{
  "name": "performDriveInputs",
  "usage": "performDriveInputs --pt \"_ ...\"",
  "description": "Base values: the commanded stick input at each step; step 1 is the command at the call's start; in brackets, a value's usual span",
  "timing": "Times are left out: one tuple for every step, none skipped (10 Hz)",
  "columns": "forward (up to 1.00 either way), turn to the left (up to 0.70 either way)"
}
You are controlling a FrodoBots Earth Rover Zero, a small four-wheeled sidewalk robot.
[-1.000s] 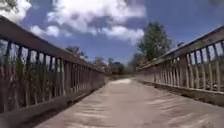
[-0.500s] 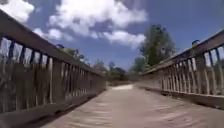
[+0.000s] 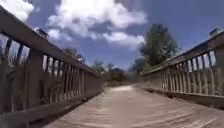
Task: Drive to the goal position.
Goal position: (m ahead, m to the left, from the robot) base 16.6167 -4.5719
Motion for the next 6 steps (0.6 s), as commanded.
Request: performDriveInputs --pt "1.00 0.00" --pt "1.00 0.00" --pt "1.00 0.00" --pt "1.00 0.00" --pt "1.00 0.00" --pt "1.00 0.00"
